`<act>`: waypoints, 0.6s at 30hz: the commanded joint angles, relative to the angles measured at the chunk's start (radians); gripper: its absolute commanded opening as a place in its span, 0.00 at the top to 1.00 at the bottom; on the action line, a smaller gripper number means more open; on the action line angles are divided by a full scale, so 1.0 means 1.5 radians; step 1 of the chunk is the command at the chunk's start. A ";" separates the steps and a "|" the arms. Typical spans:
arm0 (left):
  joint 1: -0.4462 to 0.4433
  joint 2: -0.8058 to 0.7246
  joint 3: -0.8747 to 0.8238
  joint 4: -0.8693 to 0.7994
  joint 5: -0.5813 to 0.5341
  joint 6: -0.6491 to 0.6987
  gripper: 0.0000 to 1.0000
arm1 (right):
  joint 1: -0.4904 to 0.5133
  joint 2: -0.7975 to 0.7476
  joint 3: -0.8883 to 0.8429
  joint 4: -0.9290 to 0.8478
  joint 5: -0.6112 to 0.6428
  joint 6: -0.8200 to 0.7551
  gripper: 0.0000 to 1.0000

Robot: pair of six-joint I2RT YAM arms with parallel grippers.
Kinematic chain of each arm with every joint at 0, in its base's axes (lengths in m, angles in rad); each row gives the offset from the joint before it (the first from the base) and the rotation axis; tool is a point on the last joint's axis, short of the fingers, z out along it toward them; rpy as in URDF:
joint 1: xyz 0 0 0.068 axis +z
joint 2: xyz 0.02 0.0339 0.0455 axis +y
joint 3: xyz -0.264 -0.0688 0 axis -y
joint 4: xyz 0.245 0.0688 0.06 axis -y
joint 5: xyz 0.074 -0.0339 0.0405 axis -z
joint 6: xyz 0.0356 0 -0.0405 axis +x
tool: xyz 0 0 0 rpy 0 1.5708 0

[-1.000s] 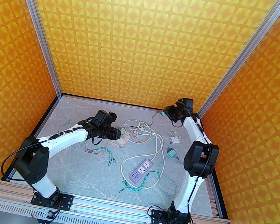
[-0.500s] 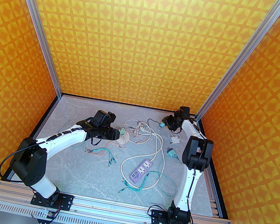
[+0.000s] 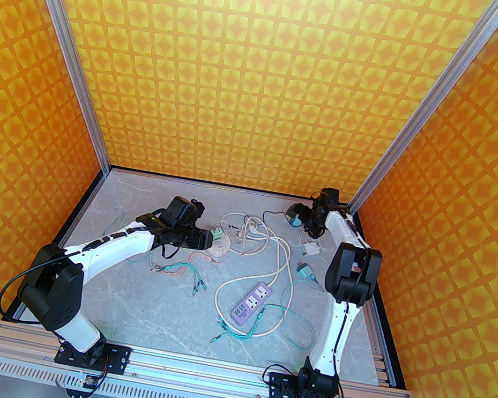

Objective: Pull the plug off the socket

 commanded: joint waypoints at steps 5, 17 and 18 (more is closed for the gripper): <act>0.022 0.023 0.030 0.004 -0.032 0.070 0.01 | 0.053 -0.206 -0.162 0.087 0.048 0.013 0.02; 0.034 0.070 -0.012 0.185 0.001 0.210 0.20 | 0.174 -0.379 -0.412 0.268 -0.079 0.049 0.01; 0.033 0.080 -0.013 0.196 0.001 0.223 0.21 | 0.183 -0.385 -0.421 0.271 -0.093 0.050 0.01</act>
